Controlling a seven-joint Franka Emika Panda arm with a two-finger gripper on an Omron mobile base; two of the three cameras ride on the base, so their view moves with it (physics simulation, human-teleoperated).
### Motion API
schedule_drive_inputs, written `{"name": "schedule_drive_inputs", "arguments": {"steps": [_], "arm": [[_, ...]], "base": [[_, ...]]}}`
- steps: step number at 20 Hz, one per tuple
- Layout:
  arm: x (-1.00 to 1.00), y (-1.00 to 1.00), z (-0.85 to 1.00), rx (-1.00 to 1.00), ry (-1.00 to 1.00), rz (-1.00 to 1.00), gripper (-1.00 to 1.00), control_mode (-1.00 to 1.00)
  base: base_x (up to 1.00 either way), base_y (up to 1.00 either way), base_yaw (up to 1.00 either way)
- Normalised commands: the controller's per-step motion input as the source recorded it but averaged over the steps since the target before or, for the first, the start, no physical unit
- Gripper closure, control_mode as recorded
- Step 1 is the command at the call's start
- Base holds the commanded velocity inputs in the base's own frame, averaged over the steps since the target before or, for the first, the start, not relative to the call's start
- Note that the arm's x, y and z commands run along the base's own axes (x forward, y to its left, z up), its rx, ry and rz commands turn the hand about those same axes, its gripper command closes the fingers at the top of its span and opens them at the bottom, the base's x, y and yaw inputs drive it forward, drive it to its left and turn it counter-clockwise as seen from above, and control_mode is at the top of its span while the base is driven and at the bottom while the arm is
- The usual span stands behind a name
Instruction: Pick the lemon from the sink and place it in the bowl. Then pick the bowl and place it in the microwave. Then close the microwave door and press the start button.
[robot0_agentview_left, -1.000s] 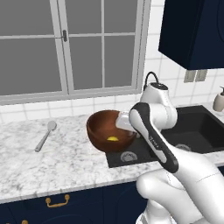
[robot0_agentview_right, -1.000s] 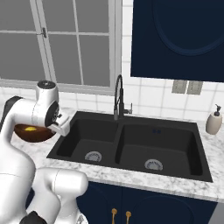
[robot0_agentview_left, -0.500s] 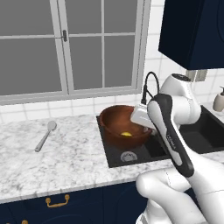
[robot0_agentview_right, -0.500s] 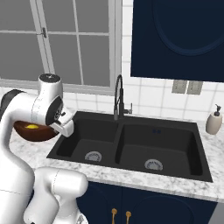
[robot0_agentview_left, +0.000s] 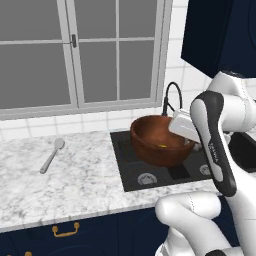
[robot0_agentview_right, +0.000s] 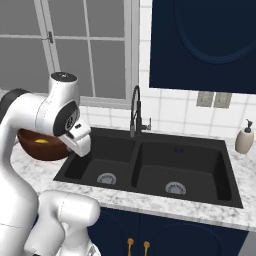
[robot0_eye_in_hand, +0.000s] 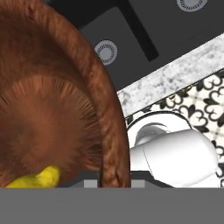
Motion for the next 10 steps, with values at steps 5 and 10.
{"name": "schedule_drive_inputs", "arguments": {"steps": [5,10], "arm": [[-0.17,0.00,0.02,0.00,0.06,-0.05,1.00,-1.00],[-0.31,-0.04,0.09,0.00,0.02,-0.06,1.00,-1.00]], "base": [[0.00,0.00,0.00],[0.00,0.00,0.00]]}}
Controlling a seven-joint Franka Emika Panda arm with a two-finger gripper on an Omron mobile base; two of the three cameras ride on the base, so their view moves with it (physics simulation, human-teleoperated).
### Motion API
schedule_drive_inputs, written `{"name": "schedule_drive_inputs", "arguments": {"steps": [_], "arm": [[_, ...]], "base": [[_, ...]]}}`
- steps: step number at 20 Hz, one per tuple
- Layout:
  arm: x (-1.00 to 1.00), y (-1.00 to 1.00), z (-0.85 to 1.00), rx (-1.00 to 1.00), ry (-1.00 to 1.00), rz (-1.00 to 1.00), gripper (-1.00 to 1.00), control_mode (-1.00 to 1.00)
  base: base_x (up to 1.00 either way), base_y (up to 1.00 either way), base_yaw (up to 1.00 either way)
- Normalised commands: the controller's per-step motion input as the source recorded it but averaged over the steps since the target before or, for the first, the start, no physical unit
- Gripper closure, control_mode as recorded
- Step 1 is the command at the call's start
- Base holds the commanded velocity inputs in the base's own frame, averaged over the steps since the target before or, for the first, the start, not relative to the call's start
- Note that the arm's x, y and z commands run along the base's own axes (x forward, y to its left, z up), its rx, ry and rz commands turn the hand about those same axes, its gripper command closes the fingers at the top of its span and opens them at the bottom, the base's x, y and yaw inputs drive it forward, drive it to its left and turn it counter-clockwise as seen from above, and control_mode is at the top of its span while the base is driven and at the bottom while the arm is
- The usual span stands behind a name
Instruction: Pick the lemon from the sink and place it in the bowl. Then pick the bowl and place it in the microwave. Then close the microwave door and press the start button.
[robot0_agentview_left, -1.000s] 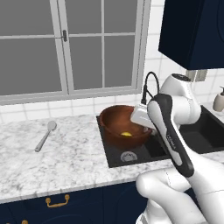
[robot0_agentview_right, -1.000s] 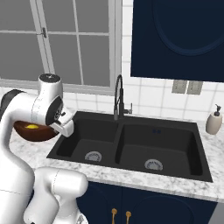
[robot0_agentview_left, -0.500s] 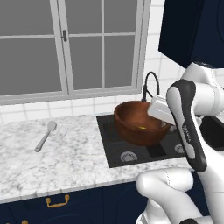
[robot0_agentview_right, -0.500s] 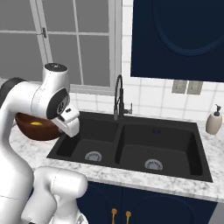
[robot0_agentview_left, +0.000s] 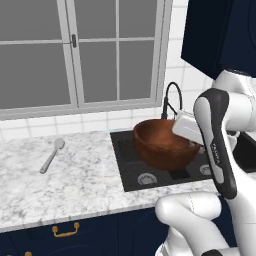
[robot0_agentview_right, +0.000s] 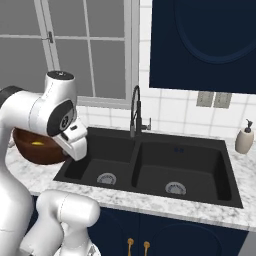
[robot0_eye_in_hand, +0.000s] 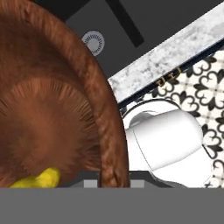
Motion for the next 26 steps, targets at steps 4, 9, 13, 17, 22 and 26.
{"name": "schedule_drive_inputs", "arguments": {"steps": [4,9,13,17,22,26], "arm": [[-0.32,-0.27,0.22,0.00,-0.14,-0.12,1.00,-1.00],[-0.04,-0.06,0.06,0.00,-0.09,-0.15,1.00,-1.00],[0.00,0.00,0.00,0.00,0.00,0.00,1.00,1.00],[0.00,0.00,0.00,0.00,0.00,0.00,1.00,1.00],[0.00,0.00,0.00,0.00,0.00,0.00,1.00,1.00],[0.00,0.00,0.00,0.00,0.00,0.00,1.00,1.00]], "base": [[0.00,0.00,0.00],[0.00,0.00,0.00],[-0.18,0.08,-0.04],[-0.58,-0.06,-0.55],[-0.49,-0.05,-0.80],[-0.35,0.00,-0.85]]}}
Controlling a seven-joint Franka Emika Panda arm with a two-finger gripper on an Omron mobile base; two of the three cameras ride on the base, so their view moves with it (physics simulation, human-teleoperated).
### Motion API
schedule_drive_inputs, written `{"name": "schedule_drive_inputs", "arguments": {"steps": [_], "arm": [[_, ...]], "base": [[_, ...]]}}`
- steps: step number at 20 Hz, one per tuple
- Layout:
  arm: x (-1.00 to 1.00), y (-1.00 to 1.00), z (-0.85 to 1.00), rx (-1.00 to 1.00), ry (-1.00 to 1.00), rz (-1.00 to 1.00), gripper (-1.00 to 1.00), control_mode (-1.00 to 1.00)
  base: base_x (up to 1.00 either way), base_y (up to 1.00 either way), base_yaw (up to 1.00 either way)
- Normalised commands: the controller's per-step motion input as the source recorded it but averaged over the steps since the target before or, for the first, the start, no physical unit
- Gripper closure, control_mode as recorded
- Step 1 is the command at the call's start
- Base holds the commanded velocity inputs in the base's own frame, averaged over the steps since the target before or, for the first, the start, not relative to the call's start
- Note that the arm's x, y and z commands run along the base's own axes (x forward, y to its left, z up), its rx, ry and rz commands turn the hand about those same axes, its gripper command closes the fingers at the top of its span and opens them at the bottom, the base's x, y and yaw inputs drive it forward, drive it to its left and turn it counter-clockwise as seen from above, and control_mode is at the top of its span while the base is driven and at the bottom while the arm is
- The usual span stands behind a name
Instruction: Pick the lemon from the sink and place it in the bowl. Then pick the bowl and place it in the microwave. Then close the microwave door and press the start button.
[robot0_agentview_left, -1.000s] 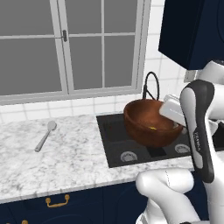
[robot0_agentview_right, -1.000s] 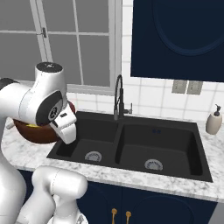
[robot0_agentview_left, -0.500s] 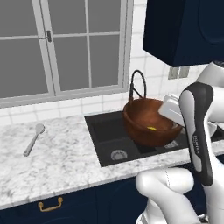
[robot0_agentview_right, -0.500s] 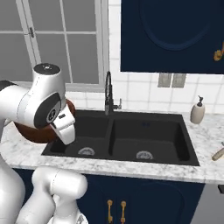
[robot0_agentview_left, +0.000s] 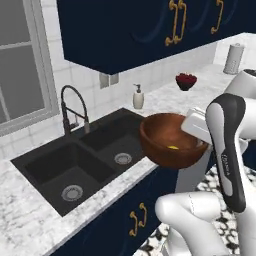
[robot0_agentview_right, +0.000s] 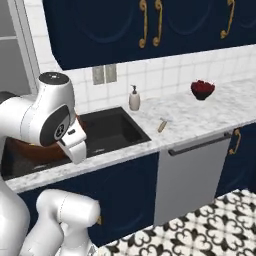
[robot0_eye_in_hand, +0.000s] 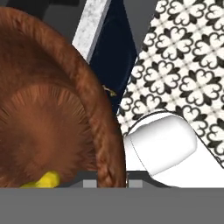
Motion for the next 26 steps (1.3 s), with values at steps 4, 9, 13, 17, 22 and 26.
{"name": "schedule_drive_inputs", "arguments": {"steps": [4,9,13,17,22,26], "arm": [[0.00,0.00,0.00,0.00,0.00,0.00,1.00,1.00],[0.00,0.00,0.00,0.00,0.00,0.00,1.00,1.00],[0.00,0.00,0.00,0.00,0.00,0.00,1.00,1.00],[0.00,0.00,0.00,0.00,0.00,0.00,1.00,1.00],[0.00,0.00,0.00,0.00,0.00,0.00,1.00,1.00],[0.00,0.00,0.00,0.00,0.00,0.00,1.00,1.00]], "base": [[-0.23,-0.03,-0.86],[0.01,-0.36,-0.72],[0.18,-0.69,-0.55],[0.34,-0.60,-0.53],[0.47,-0.66,-0.49],[0.45,-0.57,-0.55]]}}
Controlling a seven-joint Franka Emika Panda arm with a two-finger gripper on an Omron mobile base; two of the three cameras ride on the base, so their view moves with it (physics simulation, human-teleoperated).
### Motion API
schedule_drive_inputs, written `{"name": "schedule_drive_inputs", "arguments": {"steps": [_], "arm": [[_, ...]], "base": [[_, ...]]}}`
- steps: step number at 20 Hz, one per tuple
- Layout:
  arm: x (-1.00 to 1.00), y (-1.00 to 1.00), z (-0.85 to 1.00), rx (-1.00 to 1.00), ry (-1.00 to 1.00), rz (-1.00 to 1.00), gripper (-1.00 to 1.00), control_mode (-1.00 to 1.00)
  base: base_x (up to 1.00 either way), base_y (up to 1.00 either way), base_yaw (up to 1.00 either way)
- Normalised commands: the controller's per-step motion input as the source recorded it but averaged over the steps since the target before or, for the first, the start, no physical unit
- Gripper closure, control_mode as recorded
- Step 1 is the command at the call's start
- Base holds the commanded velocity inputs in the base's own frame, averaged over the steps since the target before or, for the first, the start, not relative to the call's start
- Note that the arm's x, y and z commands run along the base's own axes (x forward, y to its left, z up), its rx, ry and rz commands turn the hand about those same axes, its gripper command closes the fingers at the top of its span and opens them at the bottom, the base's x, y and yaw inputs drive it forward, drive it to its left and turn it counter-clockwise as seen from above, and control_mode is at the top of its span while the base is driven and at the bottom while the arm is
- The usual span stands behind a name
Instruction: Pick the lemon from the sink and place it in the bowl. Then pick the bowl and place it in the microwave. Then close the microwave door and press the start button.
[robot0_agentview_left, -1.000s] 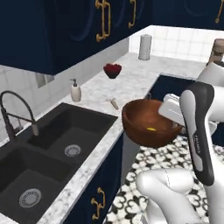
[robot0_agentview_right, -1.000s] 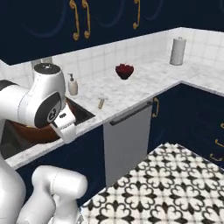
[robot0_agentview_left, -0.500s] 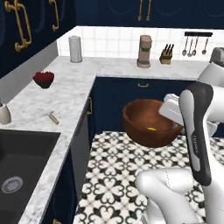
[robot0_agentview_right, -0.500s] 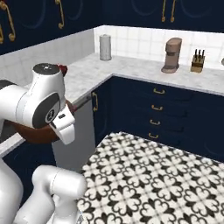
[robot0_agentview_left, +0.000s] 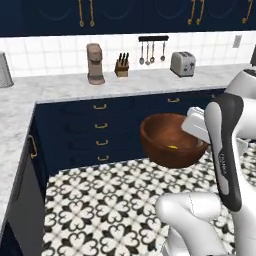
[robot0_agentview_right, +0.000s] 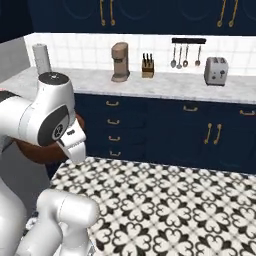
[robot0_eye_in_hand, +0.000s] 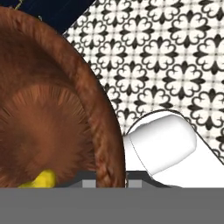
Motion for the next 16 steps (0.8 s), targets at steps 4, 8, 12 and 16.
{"name": "schedule_drive_inputs", "arguments": {"steps": [4,8,12,16], "arm": [[0.00,0.00,0.00,0.00,0.00,0.00,1.00,1.00],[0.00,0.00,0.00,0.00,0.00,0.00,1.00,1.00],[0.00,0.00,0.00,0.00,0.00,0.00,1.00,1.00],[0.00,0.00,0.00,0.00,0.00,0.00,1.00,1.00]], "base": [[0.32,-0.38,-0.68],[0.20,-0.42,-0.69],[0.23,-0.38,-0.69],[0.24,-0.42,-0.67]]}}
